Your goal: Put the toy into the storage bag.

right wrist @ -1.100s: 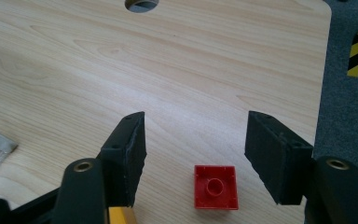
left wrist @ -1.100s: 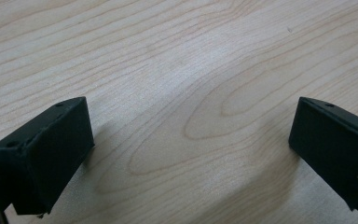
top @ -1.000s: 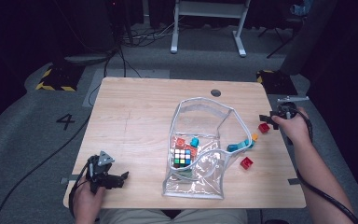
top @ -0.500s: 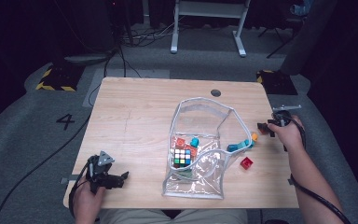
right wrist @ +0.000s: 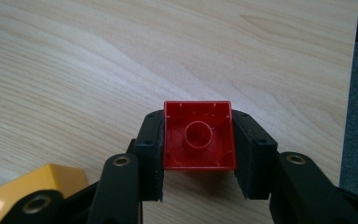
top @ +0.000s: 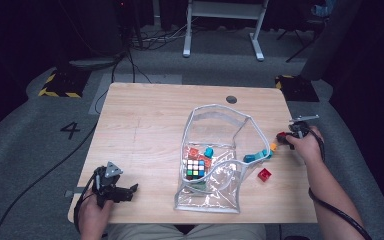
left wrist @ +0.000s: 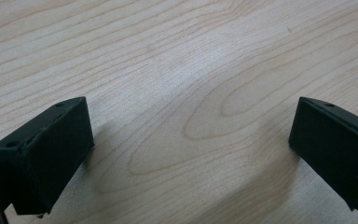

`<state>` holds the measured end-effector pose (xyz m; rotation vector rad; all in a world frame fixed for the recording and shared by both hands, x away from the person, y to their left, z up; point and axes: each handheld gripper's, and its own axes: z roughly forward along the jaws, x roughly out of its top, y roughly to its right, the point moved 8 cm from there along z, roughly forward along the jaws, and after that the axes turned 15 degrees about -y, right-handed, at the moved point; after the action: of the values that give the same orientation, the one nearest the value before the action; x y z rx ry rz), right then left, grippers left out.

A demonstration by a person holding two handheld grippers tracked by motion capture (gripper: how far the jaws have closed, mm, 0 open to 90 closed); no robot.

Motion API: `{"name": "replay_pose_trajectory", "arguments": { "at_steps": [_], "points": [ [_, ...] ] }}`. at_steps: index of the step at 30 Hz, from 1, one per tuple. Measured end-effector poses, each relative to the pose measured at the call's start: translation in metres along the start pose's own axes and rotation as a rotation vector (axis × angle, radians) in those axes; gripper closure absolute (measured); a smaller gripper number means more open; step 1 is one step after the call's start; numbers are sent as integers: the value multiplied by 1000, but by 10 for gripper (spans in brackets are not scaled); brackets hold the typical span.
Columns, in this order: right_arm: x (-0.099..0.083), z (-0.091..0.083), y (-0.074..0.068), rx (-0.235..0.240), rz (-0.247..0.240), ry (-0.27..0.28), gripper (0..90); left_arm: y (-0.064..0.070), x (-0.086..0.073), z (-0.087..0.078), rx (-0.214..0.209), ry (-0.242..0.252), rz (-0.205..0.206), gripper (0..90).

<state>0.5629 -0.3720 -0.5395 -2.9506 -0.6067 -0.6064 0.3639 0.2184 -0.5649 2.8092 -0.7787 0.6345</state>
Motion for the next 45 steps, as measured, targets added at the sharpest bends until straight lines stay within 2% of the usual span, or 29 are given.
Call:
{"name": "replay_pose_trajectory", "arguments": {
  "at_steps": [9,15,23,28,35,38,45],
  "points": [
    [10,-34,-7,18,-19,39,590,0,0,0,5,-2,-2,0],
    [16,-56,-19,49,-46,83,591,0,0,0,2,-2,1,0],
    [23,-96,-35,76,-94,142,591,0,0,0,6,-1,-2,0],
    [27,-119,-46,71,-135,167,591,0,0,0,9,-1,-5,0],
    [34,-149,-71,102,-179,208,591,0,0,0,9,-5,-5,0],
    [39,-162,-85,139,-182,225,591,-1,0,0,12,-6,-6,0],
    [53,-184,-119,186,-226,248,591,-1,0,0,11,-4,-5,0]
  ]
}}
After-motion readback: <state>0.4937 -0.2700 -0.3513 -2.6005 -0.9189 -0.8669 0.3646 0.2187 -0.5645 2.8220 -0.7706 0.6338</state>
